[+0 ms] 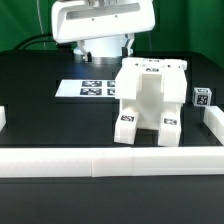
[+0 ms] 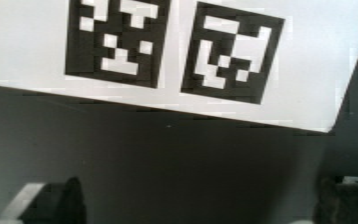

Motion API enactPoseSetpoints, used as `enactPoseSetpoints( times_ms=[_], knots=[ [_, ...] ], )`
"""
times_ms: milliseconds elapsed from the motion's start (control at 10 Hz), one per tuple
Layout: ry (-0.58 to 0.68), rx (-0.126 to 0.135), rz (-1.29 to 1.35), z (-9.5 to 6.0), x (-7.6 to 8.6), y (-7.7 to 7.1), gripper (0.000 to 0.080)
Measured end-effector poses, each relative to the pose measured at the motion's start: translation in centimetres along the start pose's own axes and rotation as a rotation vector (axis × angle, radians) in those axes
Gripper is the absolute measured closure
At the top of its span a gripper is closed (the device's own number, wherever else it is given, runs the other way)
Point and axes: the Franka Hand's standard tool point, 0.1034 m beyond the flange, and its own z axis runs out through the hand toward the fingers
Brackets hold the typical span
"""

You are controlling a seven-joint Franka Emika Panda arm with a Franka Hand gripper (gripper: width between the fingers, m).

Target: Assemble chair

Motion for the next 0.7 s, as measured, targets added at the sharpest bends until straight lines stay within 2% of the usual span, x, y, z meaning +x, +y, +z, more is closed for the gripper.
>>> enactPoseSetpoints(
  times_ms=[200, 500, 700],
  knots=[
    [0.001, -0.012, -0.004, 0.5, -0.6, -1.1, 0.0150],
    [0.014, -0.015, 0.019, 0.8, 0.9, -4.5, 0.0150],
    [0.025, -0.018, 0.021, 1.1, 2.4, -5.6, 0.0150]
  ],
)
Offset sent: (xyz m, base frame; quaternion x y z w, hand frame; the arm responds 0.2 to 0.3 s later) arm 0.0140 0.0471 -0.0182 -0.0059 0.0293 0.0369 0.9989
